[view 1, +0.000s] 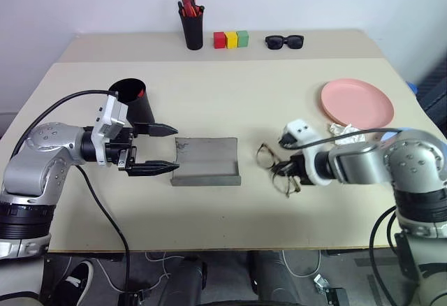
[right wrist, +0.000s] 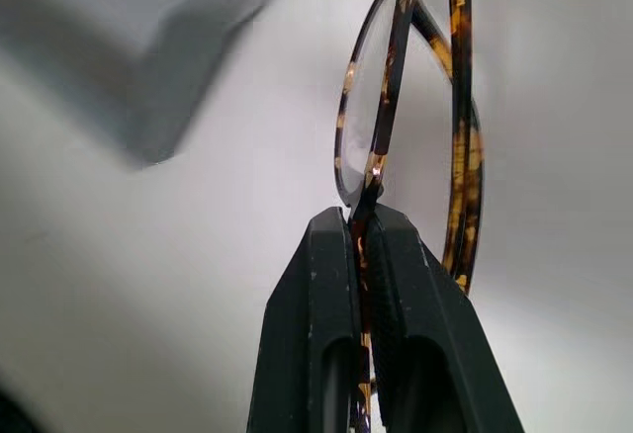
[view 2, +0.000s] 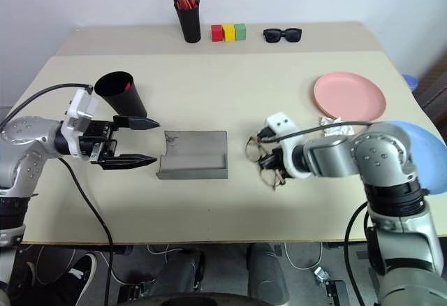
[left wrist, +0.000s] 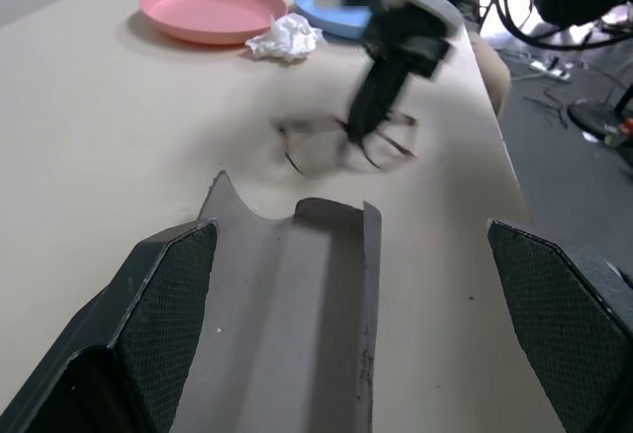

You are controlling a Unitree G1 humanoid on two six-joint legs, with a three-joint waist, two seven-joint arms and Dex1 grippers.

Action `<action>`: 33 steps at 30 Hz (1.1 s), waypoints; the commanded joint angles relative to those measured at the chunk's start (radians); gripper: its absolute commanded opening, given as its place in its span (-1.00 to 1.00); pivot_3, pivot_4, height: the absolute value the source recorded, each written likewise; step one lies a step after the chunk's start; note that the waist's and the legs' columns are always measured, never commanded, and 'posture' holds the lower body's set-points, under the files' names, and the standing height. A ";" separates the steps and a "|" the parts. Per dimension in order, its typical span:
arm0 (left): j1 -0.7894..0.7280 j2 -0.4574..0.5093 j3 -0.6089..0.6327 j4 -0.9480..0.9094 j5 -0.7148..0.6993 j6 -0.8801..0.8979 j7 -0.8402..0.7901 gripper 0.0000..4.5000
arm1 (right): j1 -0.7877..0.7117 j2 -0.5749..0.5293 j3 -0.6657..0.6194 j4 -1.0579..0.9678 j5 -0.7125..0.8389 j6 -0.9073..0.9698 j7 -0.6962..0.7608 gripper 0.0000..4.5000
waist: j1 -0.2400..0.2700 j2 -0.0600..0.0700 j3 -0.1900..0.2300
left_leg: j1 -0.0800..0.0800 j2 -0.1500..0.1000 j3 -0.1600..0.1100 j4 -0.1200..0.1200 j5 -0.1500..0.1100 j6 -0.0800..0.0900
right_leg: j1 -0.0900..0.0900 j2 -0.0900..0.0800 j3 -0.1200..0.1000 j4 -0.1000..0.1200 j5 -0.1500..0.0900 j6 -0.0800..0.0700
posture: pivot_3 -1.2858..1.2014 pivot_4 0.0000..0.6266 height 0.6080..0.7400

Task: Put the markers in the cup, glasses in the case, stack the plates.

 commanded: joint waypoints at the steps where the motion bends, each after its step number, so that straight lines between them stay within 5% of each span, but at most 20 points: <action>1: -0.018 0.023 0.057 0.033 -0.029 0.010 0.001 1.00 | -0.069 -0.046 -0.022 -0.010 -0.067 -0.020 0.101 -0.98 | -0.002 0.000 0.000 | 0.000 0.000 0.000 0.000 0.000 0.000 | 0.000 0.000 0.000 0.000 0.000 0.000 | 0.03 -0.52 1.00; 8: -0.007 0.072 0.097 0.087 -0.009 -0.048 -0.018 1.00 | -0.075 -0.100 0.075 -0.145 -0.274 -0.294 0.424 -0.98 | -0.002 0.000 0.000 | -0.001 0.000 0.000 -0.001 0.000 0.000 | -0.001 0.000 0.000 -0.001 0.000 0.000 | 0.03 -0.52 1.00; 11: 0.001 0.085 0.121 0.123 -0.015 -0.064 -0.035 1.00 | -0.121 -0.049 0.075 -0.092 -0.244 -0.265 0.501 -0.98 | -0.001 0.000 0.000 | -0.001 0.000 0.000 -0.001 0.000 0.000 | -0.001 0.000 0.000 -0.001 0.000 0.000 | 0.03 -0.52 1.00; 18: 0.084 0.135 0.158 0.093 -0.027 -0.047 -0.052 1.00 | -0.264 0.162 0.119 0.023 -0.311 -0.300 0.545 -0.98 | -0.024 0.001 0.001 | -0.002 0.001 0.001 -0.002 0.000 0.000 | -0.004 0.000 0.000 0.000 0.000 0.000 | 0.03 -0.52 1.00; 33: 0.123 0.156 0.225 -0.016 -0.128 0.102 -0.008 1.00 | -0.217 0.378 0.289 0.170 -0.559 -0.475 0.744 -0.98 | -0.027 0.000 0.001 | -0.014 0.001 0.001 0.000 0.001 -0.001 | -0.017 -0.001 0.000 0.003 0.001 -0.001 | 0.03 -0.52 1.00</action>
